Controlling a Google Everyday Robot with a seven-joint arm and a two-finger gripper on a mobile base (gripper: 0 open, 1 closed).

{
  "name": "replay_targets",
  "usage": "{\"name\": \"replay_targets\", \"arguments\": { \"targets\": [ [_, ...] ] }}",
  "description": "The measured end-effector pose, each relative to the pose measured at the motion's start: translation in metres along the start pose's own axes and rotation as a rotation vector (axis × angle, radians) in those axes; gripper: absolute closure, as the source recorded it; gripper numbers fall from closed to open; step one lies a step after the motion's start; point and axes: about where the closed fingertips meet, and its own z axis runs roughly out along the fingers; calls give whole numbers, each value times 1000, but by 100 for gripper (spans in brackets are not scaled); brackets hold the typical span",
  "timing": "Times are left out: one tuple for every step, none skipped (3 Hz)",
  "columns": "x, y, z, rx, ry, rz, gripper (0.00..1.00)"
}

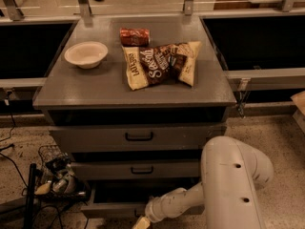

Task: Open bottom drawer

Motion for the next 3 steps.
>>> {"name": "replay_targets", "arguments": {
  "targets": [
    [21, 23, -5, -34, 1, 0, 0],
    [26, 27, -2, -44, 6, 7, 0],
    [37, 34, -6, -55, 12, 9, 0]
  ]
}}
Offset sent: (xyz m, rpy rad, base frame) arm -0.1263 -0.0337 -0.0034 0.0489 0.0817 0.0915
